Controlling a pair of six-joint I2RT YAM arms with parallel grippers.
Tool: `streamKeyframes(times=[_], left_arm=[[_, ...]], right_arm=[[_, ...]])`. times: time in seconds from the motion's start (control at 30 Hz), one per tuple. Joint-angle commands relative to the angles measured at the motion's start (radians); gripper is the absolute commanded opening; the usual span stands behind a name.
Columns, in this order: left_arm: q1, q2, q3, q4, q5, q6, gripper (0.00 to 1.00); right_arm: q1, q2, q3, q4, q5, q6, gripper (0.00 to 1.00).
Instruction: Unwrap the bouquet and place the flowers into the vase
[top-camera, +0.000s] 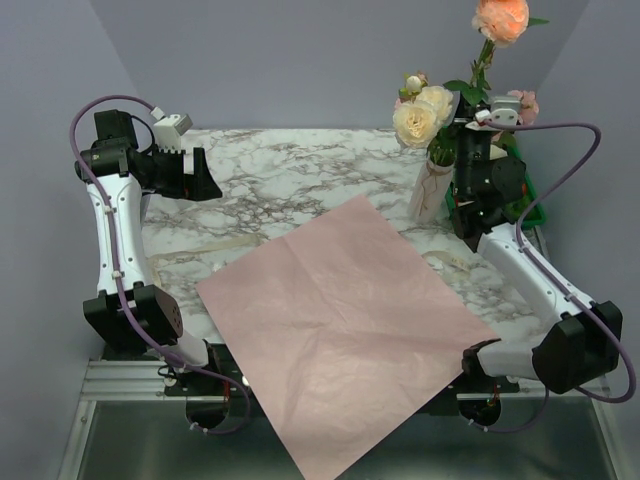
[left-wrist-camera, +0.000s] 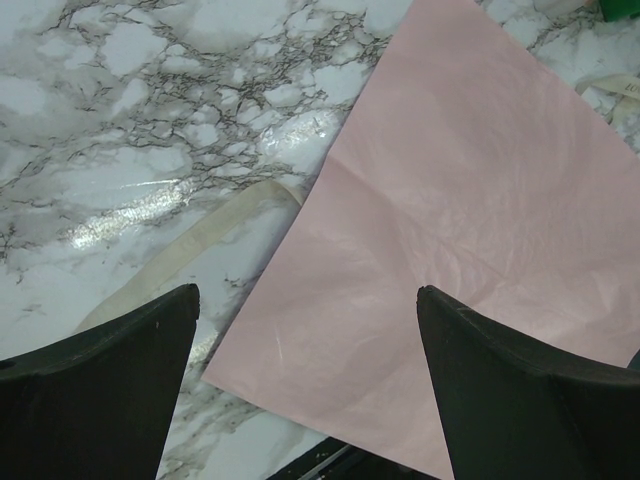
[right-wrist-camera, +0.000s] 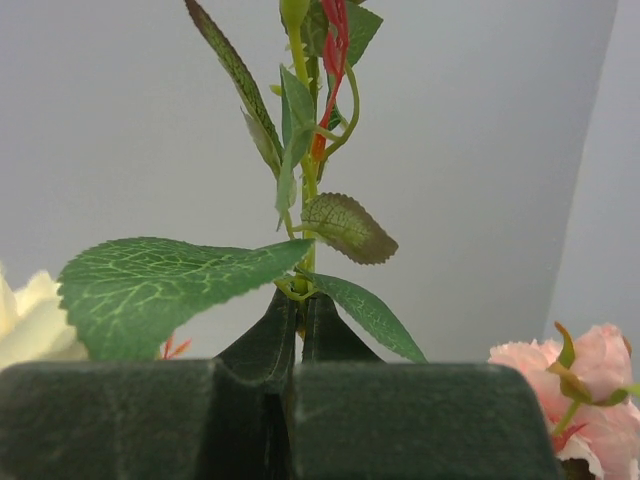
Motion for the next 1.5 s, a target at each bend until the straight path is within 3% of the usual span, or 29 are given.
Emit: streamKeyframes(times=[0.0,0.3,0.4,0.53,0.7,0.83,0.93,1.07,1.17,1.23,1.47], left_arm=[[-0.003,0.007,0.034,-0.020,-0.016,0.016,0.99],[-0.003,-0.016,0.020,-0.033,-0.024,0.038,0.99],[-0.003,-0.011,0.034,-0.050,-0.024,0.049,0.99],[-0.003,-0.013,0.037,-0.060,-0.016,0.053,0.99],[-0.001,-0.013,0.034,-0.064,-0.004,0.055,0.99],[-0.003,-0.016,0.037,-0.070,0.002,0.058,0.99],[-0.001,-0.016,0.046,-0.075,0.007,0.059,0.99],[-0.003,-0.013,0.055,-0.086,0.013,0.059,0.99],[-0.003,-0.024,0.052,-0.092,0.014,0.065,0.99],[-0.003,-0.034,0.035,-0.086,0.014,0.073,0.99],[-0.011,-0.045,-0.032,-0.063,0.001,0.078,0.99]], right_arm=[[-0.005,-0.006,-0.060,0.094,0.044,-0.011,0.01],[-0.005,-0.053,-0.206,0.060,0.080,0.092,0.01],[-0.005,-0.079,-0.247,-0.007,0.061,0.122,0.12],[-0.004,-0.143,-0.299,-0.090,0.080,0.182,0.43],[-0.005,-0.182,-0.266,-0.308,0.064,0.239,0.59],[-0.005,-0.223,-0.229,-0.473,0.049,0.291,0.80],[-0.005,-0.181,-0.148,-0.694,0.094,0.369,0.81],[-0.007,-0.182,-0.098,-0.786,0.084,0.412,0.80],[-0.005,-0.229,-0.126,-0.820,0.023,0.441,0.84],[-0.004,-0.277,-0.149,-0.860,-0.058,0.461,1.00],[0.022,-0.453,-0.267,-1.010,-0.244,0.558,1.00]])
